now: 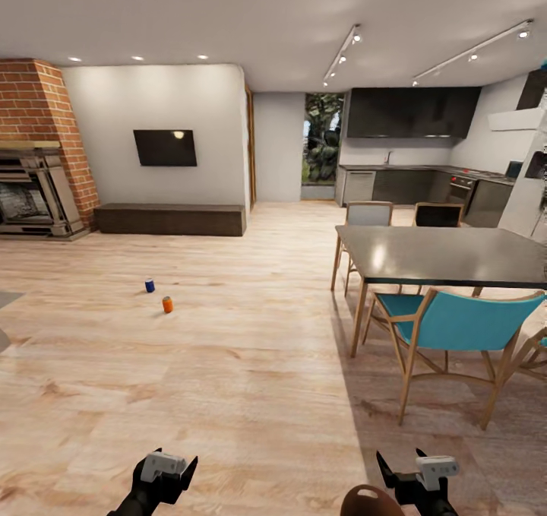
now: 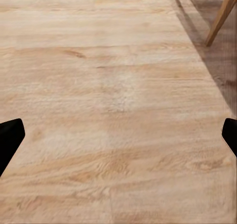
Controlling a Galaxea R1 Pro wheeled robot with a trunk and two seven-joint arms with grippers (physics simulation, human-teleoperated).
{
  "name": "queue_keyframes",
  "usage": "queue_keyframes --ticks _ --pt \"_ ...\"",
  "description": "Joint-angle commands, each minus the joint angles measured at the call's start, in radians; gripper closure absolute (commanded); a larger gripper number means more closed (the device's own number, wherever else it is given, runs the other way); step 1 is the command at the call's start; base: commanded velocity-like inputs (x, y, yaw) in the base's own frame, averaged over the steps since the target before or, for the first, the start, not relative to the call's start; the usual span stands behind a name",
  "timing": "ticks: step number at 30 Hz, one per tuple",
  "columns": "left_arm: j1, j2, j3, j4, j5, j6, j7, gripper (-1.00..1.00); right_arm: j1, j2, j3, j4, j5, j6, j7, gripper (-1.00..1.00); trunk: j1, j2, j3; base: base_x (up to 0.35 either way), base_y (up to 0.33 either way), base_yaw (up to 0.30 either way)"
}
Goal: Put the three can of soda from the living room inside the tash can in the kitchen.
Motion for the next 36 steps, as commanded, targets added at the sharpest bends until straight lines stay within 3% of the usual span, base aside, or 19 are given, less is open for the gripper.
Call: queue_keyframes --ticks 1,28,32,33,34,36 --pt "0.000 0.000 0.000 0.000 0.000 0.000 0.000 -1.00 0.000 0.000 0.001 0.000 0.000 0.000 0.000 -1.00 0.000 0.000 0.001 0.233 -0.209 -0.176" --pt "0.000 0.000 0.000 0.003 0.000 -0.013 0.000 -1.00 -0.001 -0.010 -0.008 0.000 0.001 0.014 0.003 -1.00 0.000 0.000 0.006 0.036 -0.034 -0.029" --pt "0.001 0.000 0.001 0.003 0.001 -0.013 -0.001 -1.00 -0.025 -0.015 -0.009 -0.028 0.004 0.219 0.002 -1.00 0.000 0.000 0.006 0.000 0.000 0.000" --pt "0.001 0.000 0.001 0.003 0.001 -0.012 -0.001 -1.00 -0.049 -0.018 -0.010 -0.030 0.005 0.288 0.002 -1.00 0.000 0.000 0.006 0.000 0.000 0.000" --pt "0.001 0.000 0.001 0.003 0.001 -0.012 -0.001 -1.00 -0.109 -0.030 -0.012 -0.031 0.006 0.426 0.002 -1.00 0.000 0.000 0.006 0.000 0.000 0.000" --pt "0.001 0.000 0.000 0.003 0.001 -0.012 -0.002 -1.00 -0.176 -0.049 -0.013 -0.028 0.008 0.557 0.001 -1.00 0.000 0.000 0.006 0.000 0.000 0.000"
